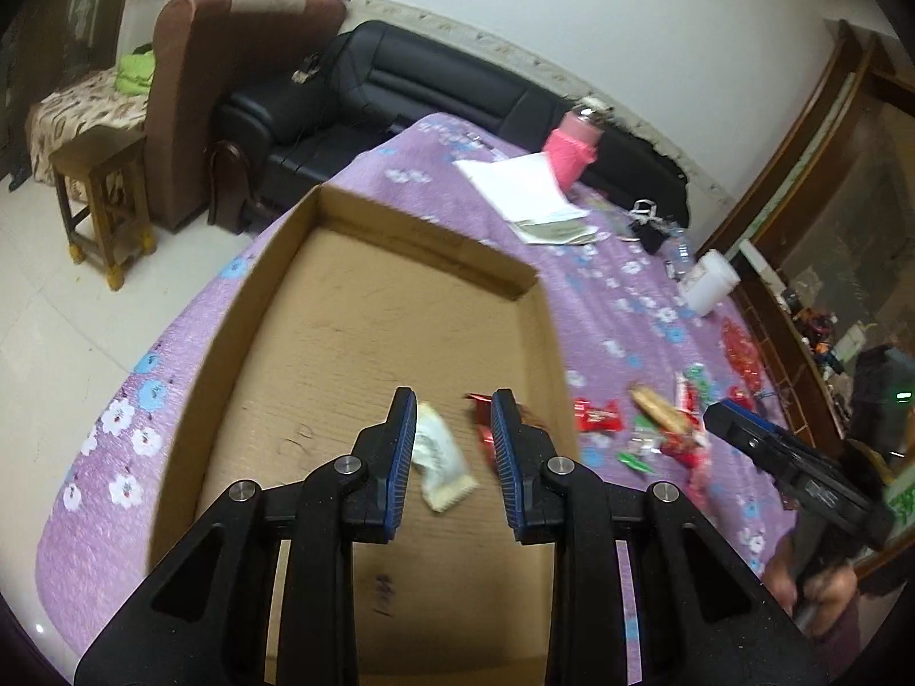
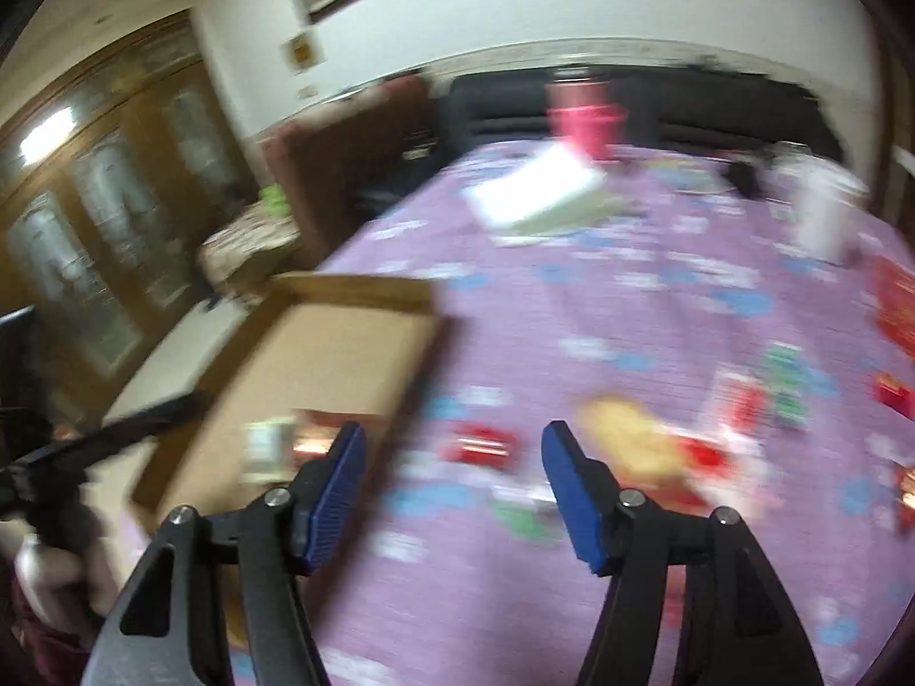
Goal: Organize snacks
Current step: 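Carry both snacks over the cardboard box and open both tools to drop them, then grasp the pink My Melody packet with the right tool while the left grasps a clear green-twist candy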
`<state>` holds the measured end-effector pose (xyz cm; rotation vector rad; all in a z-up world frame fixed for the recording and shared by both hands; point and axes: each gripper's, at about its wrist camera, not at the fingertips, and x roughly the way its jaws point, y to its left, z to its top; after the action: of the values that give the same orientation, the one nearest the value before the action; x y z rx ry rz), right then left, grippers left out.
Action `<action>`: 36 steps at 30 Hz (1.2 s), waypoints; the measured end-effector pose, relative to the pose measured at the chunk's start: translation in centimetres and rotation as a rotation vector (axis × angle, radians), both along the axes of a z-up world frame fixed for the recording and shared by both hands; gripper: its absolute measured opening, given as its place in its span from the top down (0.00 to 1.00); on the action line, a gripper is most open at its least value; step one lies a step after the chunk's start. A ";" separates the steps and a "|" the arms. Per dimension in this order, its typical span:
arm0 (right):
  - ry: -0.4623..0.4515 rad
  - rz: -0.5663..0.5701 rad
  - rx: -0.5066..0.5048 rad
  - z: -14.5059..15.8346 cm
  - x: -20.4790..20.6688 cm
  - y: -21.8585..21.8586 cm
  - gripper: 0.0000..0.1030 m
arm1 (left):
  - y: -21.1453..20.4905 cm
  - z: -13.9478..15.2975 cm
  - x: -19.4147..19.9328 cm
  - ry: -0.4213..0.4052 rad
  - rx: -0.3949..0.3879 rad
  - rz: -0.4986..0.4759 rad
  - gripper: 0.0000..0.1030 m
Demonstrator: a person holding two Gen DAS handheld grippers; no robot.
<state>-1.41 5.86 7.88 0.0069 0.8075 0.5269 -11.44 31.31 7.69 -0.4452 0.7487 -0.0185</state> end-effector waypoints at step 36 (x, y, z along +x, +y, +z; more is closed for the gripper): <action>0.111 -0.268 -0.149 -6.7 1.7 -13.7 0.72 | -9.4 1.1 -3.8 0.001 0.040 -0.073 0.62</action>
<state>0.31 -7.79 1.14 0.0066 0.9362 0.2135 -15.28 21.88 8.76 -0.3794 0.7648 -0.0709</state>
